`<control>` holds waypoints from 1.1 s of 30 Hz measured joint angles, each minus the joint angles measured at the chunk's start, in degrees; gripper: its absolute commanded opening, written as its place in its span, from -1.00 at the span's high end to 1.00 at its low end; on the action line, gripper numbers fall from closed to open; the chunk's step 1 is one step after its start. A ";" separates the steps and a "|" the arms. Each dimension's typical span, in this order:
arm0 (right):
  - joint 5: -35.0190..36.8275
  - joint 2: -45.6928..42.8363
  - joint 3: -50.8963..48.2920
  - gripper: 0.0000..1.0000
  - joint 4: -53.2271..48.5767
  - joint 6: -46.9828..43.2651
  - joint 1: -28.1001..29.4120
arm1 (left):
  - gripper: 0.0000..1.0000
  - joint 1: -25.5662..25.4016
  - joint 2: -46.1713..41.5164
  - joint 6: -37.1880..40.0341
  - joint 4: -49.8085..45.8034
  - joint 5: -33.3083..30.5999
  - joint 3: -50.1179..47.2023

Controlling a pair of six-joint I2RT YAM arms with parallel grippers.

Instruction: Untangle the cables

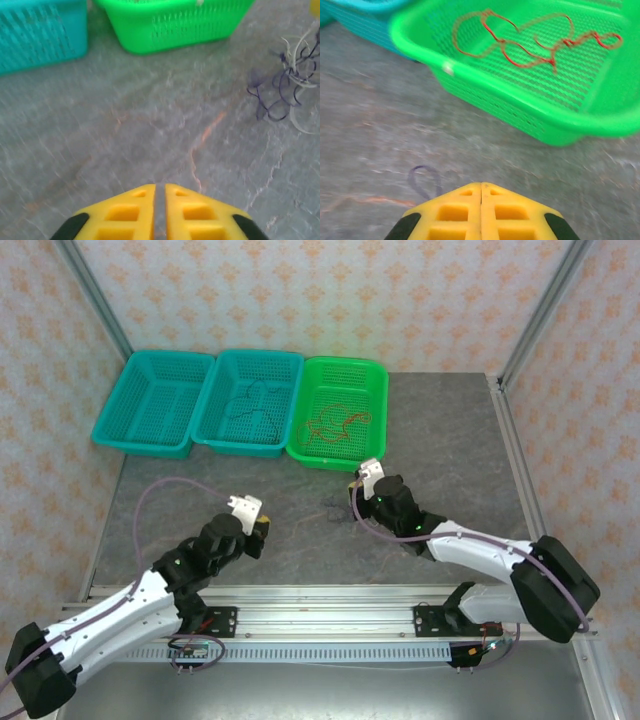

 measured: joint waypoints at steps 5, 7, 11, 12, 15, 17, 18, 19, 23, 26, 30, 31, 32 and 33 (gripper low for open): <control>-2.91 -0.33 0.96 1.00 -1.20 -0.46 0.02 | 0.07 0.00 1.25 0.92 6.67 10.01 2.16; -3.43 -0.33 1.25 1.00 -1.64 -0.42 0.02 | 0.02 -0.04 3.65 1.42 8.94 14.69 4.87; -4.50 -0.33 1.88 1.00 -2.21 -0.35 0.00 | -0.05 -1.44 9.46 2.43 13.99 19.30 9.16; -4.79 -0.33 1.95 1.00 -2.25 -0.22 0.02 | -0.06 -1.92 11.21 2.97 14.97 19.89 10.05; -5.79 -0.33 1.99 1.00 -2.36 0.31 0.00 | -0.09 -2.64 18.14 4.50 16.85 22.14 13.97; -6.43 -0.33 1.99 1.00 -2.58 0.57 0.00 | -0.10 -2.71 23.91 4.81 18.36 23.50 17.40; -6.75 -0.33 2.03 1.00 -2.80 0.70 0.02 | -0.10 -2.71 26.56 4.79 19.37 23.91 18.86; -7.04 -0.33 2.03 1.00 -3.06 0.81 0.00 | -0.08 -2.80 29.49 4.55 20.55 24.28 20.44; -7.78 -0.90 2.05 1.00 -4.50 1.38 0.00 | 0.26 -2.80 38.18 3.26 25.49 24.90 23.54; -7.80 -1.79 2.03 1.00 -5.18 1.95 0.00 | 0.64 -2.80 41.38 2.82 27.02 24.46 24.13; -7.13 -4.17 1.11 1.00 -5.38 2.69 -0.59 | 1.00 -3.06 42.75 2.45 28.20 23.08 24.72; -7.17 -4.74 0.87 1.00 -5.40 2.84 -0.59 | 1.00 -3.04 42.75 2.40 28.37 22.80 24.72; -7.10 -5.11 0.72 1.00 -5.40 2.91 -0.59 | 1.00 -3.02 42.75 1.97 28.63 22.71 24.74; -6.97 -5.38 0.57 0.92 -5.33 3.08 -0.59 | 1.00 -3.02 42.75 1.97 28.81 22.69 24.76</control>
